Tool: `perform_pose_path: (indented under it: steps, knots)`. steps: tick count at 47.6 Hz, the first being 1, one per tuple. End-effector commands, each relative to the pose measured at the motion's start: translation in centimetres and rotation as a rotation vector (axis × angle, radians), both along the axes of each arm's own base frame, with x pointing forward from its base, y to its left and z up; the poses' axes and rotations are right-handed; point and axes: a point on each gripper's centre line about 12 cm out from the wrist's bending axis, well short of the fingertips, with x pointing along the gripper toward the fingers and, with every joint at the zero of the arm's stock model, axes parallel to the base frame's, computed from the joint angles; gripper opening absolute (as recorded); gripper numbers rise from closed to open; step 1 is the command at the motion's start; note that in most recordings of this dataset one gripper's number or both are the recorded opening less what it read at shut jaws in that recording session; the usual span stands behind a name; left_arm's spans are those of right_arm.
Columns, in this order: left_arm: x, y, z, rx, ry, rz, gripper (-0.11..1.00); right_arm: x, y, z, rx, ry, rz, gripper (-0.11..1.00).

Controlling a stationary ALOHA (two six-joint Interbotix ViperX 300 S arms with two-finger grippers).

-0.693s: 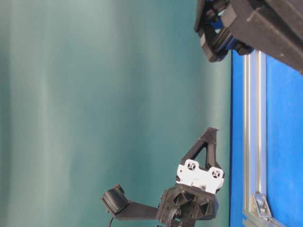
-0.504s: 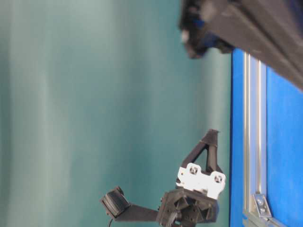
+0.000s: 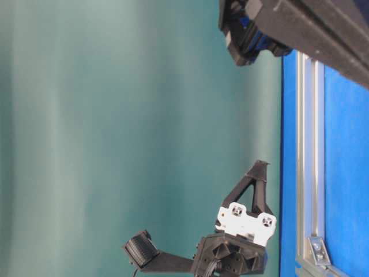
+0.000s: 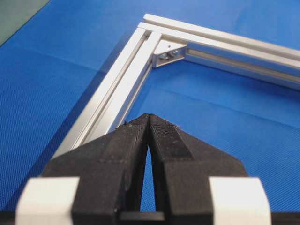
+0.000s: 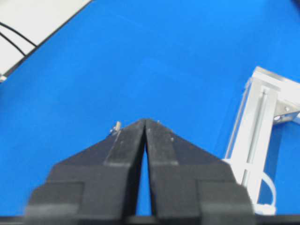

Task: Insert the wire through the string loop located in the center.
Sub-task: 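Open the right gripper and lower it over the black USB cable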

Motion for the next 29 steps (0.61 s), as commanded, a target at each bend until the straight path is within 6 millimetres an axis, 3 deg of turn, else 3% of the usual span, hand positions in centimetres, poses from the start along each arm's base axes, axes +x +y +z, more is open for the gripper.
perform_pose_path:
  steps: [1,5,13,15,22,29]
  knots:
    - [0.30,-0.07,1.48,0.017,-0.043,-0.007,0.00,0.18,0.35,1.30,0.011,-0.029,0.006,0.08]
    - [0.28,0.00,1.48,0.016,-0.043,-0.004,0.00,0.16,0.58,1.23,0.009,-0.021,0.011,0.27]
    - [0.34,-0.05,1.53,0.016,-0.045,-0.006,0.00,0.18,0.75,1.17,0.005,-0.009,0.014,0.78]
    - [0.32,0.01,1.53,0.016,-0.045,-0.004,0.00,0.18,0.75,1.16,0.005,-0.008,0.014,0.85]
    - [0.32,0.01,1.53,0.016,-0.045,-0.004,0.00,0.19,0.71,1.14,0.007,-0.006,0.010,0.76]
    - [0.28,0.00,1.48,0.016,-0.043,-0.004,0.00,0.23,0.70,0.80,0.009,0.021,-0.002,0.77]
